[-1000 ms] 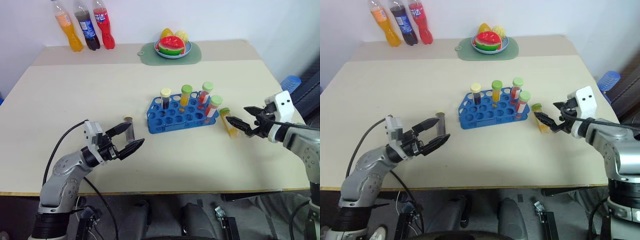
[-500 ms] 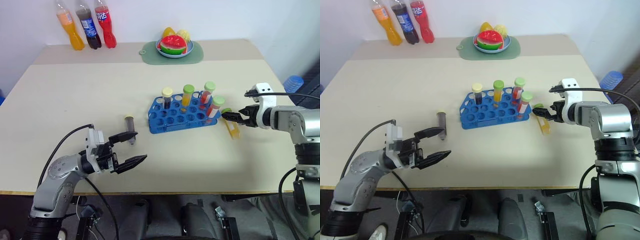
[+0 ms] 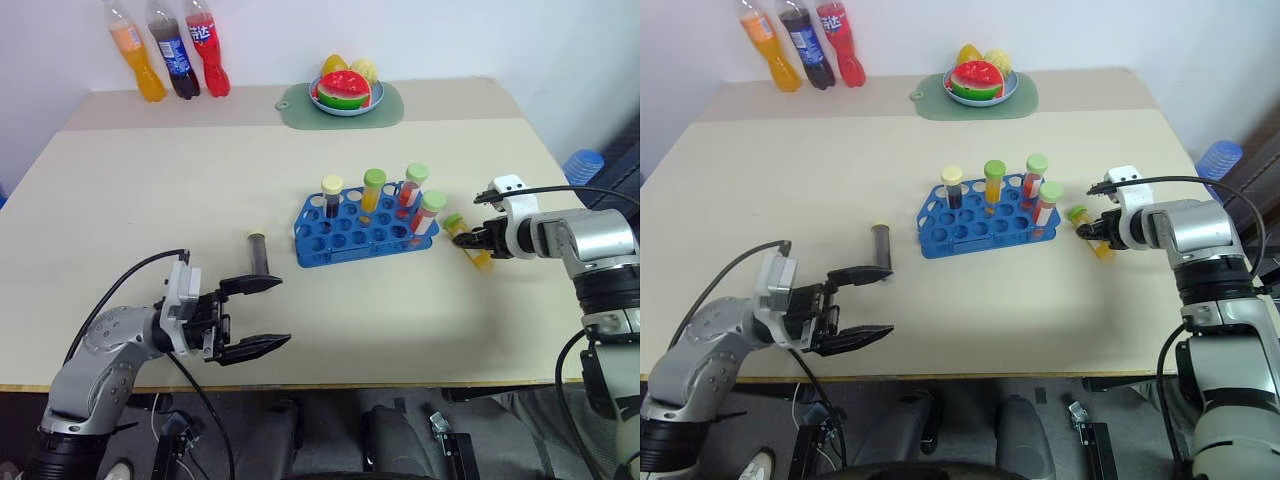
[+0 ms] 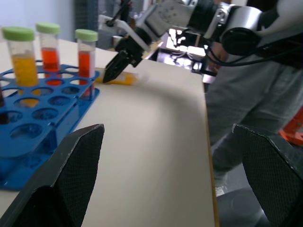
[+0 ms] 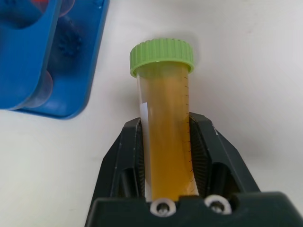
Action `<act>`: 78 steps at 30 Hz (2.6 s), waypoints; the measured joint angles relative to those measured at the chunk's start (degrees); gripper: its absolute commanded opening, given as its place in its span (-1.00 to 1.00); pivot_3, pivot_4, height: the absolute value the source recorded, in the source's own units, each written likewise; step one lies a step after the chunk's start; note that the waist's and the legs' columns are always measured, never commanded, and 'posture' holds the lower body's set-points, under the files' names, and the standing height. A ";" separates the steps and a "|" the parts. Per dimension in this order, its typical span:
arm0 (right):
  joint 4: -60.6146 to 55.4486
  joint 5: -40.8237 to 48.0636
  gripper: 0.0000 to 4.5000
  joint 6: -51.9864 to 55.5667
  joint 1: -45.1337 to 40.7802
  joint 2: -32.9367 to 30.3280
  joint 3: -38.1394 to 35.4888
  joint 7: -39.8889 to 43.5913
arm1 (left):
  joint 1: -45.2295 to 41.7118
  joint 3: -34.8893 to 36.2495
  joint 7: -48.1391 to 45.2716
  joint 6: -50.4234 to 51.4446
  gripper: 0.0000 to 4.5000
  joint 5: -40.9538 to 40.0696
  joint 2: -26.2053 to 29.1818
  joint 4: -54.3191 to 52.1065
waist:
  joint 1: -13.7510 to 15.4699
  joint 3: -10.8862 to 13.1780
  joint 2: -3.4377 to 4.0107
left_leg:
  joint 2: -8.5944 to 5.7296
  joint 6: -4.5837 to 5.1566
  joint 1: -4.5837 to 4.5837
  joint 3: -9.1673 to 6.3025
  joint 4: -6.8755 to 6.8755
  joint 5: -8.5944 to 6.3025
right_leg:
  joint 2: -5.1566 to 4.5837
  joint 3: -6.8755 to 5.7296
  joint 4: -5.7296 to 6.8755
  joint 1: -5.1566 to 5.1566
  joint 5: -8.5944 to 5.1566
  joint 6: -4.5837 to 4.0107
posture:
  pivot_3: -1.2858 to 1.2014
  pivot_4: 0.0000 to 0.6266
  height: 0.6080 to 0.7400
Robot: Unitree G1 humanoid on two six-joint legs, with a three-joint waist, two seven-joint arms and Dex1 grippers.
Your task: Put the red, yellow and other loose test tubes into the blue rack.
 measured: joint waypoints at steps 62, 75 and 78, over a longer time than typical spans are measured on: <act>-8.31 -7.51 0.96 -80.37 28.68 30.38 -9.00 -13.96 | 1.38 8.81 25.02 11.61 1.00 -5.67 -5.99 1.93 | -0.04 0.06 -0.12 | 0.51 -0.10 0.62 0.59 -0.06 0.03 | 0.36 0.48 0.14 0.17 0.29 -0.10 | 0.03 -0.52 1.00; -36.71 7.26 0.96 -54.81 43.93 6.13 -14.42 5.30 | -21.73 13.81 84.07 59.02 1.00 -47.67 10.45 10.73 | 0.05 0.12 -0.33 | 0.54 -0.04 0.61 0.50 0.04 -0.01 | 0.36 0.45 0.18 0.21 0.26 -0.05 | 0.03 -0.52 1.00; -36.83 8.82 0.96 -53.03 43.04 4.32 -15.11 7.71 | -28.93 6.51 97.77 58.67 1.00 -61.73 14.79 19.75 | 0.09 0.16 -0.41 | 0.49 -0.02 0.59 0.58 0.04 -0.02 | 0.30 0.49 0.15 0.21 0.25 -0.01 | 0.03 -0.52 1.00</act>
